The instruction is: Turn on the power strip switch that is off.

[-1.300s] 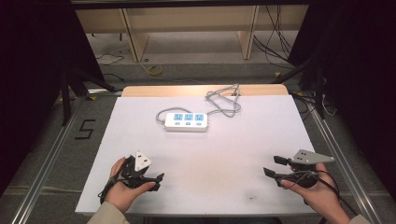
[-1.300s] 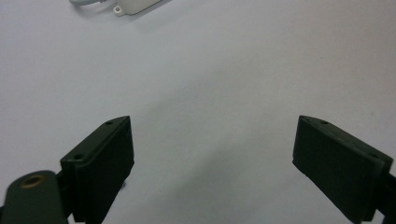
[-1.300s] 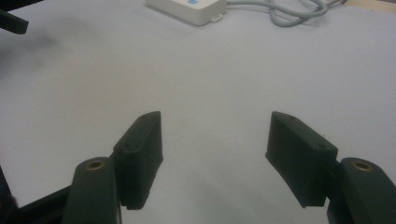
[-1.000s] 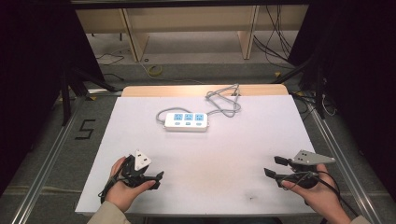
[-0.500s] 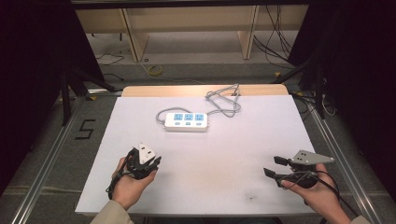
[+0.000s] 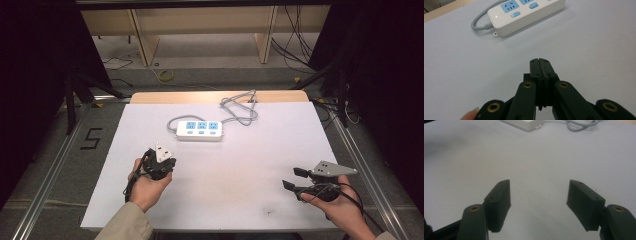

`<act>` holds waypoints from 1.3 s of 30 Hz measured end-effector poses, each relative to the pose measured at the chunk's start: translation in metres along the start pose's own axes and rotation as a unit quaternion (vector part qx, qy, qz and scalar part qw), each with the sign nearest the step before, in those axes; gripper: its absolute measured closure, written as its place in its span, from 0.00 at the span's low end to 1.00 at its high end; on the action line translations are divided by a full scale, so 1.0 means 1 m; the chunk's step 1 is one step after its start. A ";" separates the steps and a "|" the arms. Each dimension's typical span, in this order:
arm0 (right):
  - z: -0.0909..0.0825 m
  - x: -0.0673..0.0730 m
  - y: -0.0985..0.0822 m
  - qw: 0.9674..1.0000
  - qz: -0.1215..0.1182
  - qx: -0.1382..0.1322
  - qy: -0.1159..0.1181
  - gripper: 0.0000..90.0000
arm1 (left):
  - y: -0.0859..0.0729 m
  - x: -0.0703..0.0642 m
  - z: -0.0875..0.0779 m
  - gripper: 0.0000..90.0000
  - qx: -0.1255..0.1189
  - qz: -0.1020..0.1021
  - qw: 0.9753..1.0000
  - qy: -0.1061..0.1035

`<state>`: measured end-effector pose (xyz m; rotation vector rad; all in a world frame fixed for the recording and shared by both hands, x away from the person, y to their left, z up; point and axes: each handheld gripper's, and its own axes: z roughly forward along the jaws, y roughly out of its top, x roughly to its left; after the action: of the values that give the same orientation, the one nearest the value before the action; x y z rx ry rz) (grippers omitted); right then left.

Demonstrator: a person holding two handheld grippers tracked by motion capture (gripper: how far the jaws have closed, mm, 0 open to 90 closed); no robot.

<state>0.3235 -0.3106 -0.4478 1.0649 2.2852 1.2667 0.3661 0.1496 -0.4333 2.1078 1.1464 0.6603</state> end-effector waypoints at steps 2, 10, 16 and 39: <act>0.000 0.000 0.000 1.000 0.000 0.001 -0.001 0.40 | 0.005 0.001 0.004 1.00 0.000 -0.007 1.000 -0.004; -0.001 -0.001 -0.002 1.000 0.004 0.001 -0.003 0.40 | 0.020 0.007 0.016 1.00 -0.009 -0.017 1.000 -0.007; -0.002 -0.002 -0.002 1.000 0.004 0.000 -0.003 0.40 | 0.032 0.013 0.020 1.00 -0.015 -0.017 1.000 -0.004; -0.003 -0.002 -0.003 1.000 0.007 0.001 -0.005 0.39 | 0.063 0.010 0.063 1.00 0.003 0.011 1.000 -0.002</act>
<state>0.3218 -0.3148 -0.4490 1.0866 2.2770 1.2622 0.4481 0.1131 -0.4277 2.1283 1.1247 0.6638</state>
